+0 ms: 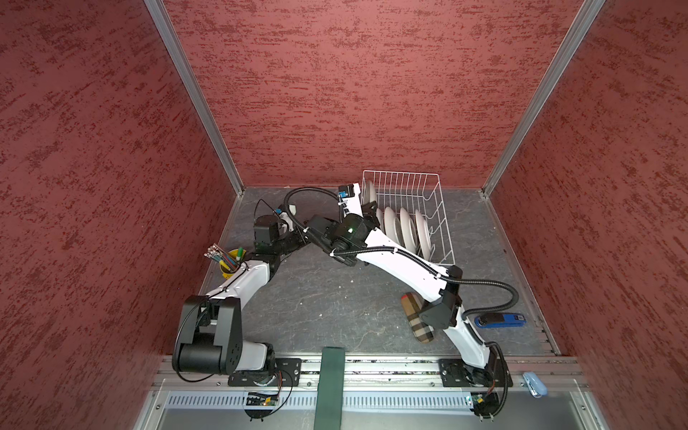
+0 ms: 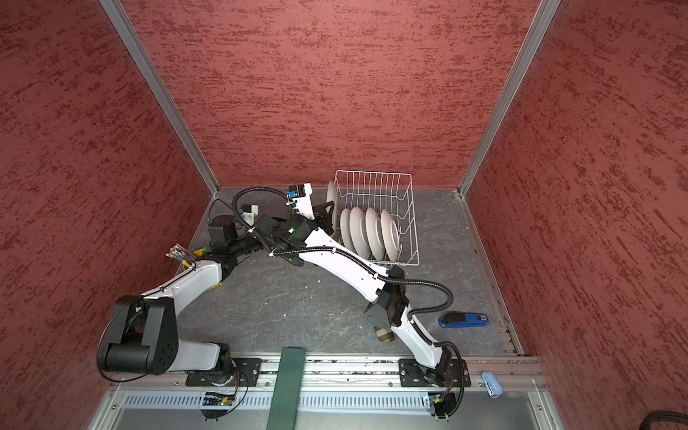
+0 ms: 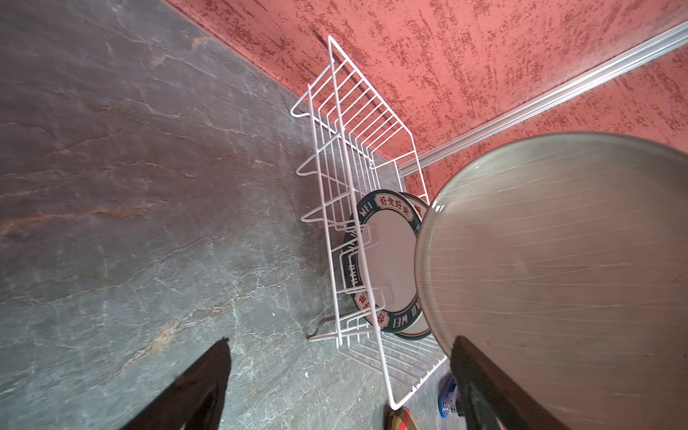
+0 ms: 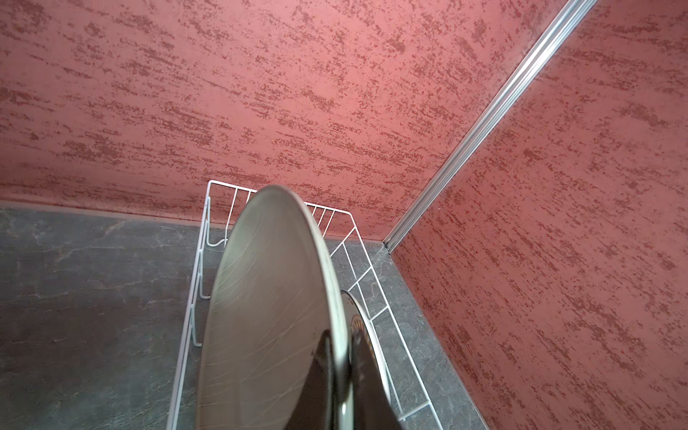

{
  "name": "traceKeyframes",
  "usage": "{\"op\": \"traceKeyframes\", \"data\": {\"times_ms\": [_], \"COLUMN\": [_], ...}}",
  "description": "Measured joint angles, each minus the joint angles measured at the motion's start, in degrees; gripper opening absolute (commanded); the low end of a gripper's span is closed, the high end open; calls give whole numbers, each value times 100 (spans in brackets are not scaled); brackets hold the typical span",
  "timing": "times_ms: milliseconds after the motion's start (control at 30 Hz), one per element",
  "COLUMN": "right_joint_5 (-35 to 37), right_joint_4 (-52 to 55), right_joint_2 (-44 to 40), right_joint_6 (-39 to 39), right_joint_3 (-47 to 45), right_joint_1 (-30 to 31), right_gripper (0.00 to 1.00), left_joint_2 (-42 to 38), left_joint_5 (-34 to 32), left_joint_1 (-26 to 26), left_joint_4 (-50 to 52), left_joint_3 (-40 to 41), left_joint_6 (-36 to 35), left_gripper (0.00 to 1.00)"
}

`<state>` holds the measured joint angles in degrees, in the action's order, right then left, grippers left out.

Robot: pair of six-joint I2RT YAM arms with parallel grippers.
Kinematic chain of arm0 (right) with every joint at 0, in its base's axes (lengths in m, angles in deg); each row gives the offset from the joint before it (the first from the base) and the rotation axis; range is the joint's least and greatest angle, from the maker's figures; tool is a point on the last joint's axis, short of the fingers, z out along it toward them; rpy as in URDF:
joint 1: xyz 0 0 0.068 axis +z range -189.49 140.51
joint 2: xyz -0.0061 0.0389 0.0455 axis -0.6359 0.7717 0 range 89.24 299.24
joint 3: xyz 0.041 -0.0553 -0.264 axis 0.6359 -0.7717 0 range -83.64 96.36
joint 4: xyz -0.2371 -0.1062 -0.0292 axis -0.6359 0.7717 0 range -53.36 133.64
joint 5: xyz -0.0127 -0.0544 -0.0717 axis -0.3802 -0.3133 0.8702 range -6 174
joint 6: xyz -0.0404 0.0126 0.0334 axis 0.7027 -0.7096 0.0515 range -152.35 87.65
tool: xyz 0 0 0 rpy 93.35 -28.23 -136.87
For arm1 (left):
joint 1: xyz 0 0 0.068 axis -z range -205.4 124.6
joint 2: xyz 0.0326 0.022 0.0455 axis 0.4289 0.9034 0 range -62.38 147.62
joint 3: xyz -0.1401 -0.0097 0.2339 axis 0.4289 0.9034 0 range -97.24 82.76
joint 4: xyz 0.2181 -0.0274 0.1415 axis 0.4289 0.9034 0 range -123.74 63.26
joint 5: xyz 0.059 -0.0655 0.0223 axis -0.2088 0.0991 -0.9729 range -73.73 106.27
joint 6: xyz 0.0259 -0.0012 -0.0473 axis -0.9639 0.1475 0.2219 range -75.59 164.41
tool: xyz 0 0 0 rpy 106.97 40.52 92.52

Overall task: Unload the plates from the dish rack
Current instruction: Pick up the plate from the dish rack.

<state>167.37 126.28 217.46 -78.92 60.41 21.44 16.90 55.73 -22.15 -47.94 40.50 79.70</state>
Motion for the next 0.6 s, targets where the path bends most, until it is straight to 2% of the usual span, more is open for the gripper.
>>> {"op": "traceKeyframes", "data": {"times_ms": [400,600], "right_joint_5": [-149,-240], "right_joint_4": [96,-9], "right_joint_2": [-442,-800], "right_joint_6": [-754,-723], "right_joint_3": [-293,-481], "right_joint_1": [-129,-275], "right_gripper": [0,0], "left_joint_2": [-260,-319], "left_joint_5": [225,227], "left_joint_1": [136,234], "left_joint_4": [94,133], "left_joint_3": [-385,-459], "left_joint_6": [144,210], "left_gripper": [92,92]}}
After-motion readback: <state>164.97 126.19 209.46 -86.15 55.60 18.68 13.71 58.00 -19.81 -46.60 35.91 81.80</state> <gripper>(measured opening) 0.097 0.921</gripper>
